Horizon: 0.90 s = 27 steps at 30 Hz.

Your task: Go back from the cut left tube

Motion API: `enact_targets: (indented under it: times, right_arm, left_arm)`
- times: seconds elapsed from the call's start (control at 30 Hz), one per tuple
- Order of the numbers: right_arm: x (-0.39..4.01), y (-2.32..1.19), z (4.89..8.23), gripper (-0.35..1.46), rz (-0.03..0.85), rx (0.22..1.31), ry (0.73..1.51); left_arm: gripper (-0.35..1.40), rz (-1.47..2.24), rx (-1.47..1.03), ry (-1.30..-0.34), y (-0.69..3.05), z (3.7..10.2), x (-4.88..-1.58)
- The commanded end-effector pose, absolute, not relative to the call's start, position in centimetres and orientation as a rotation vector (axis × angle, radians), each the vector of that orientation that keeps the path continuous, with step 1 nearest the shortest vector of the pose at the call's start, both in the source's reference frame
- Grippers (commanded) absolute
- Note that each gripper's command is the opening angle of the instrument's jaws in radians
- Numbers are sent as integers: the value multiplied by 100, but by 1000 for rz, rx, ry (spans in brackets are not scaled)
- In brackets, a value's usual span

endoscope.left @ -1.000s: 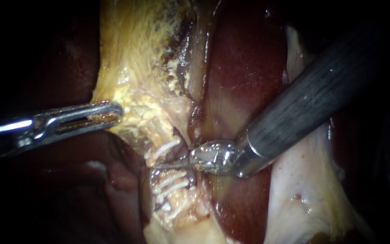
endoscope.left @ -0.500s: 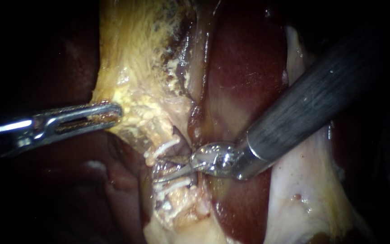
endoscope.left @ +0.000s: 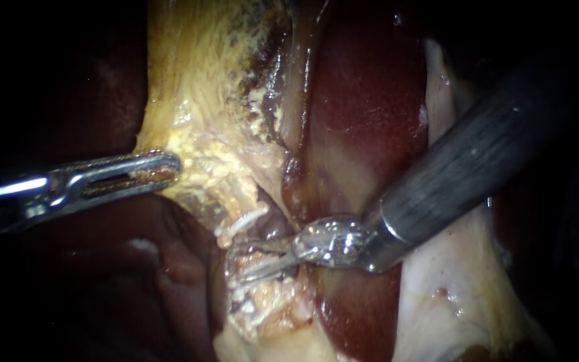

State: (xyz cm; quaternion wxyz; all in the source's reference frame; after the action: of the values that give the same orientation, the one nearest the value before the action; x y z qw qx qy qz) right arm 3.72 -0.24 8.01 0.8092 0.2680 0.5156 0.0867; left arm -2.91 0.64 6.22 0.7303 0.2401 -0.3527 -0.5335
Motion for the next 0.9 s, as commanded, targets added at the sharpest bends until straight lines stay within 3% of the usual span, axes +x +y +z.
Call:
enact_targets:
  times: [0.03,0.4,0.53,0.9]
  right_arm:
    - [365,-21,798,143,167,547,1109]
    - [286,29,757,143,130,405,1112]
    - [269,46,743,143,153,358,1093]
    - [264,51,739,143,174,303,1065]
  left_arm:
    - [-35,-1175,529,-776,64,624,-291]
    - [-35,-1174,526,-777,65,629,-289]
    - [-35,-1174,522,-778,62,635,-292]
    - [-35,-1174,534,-770,50,690,-310]
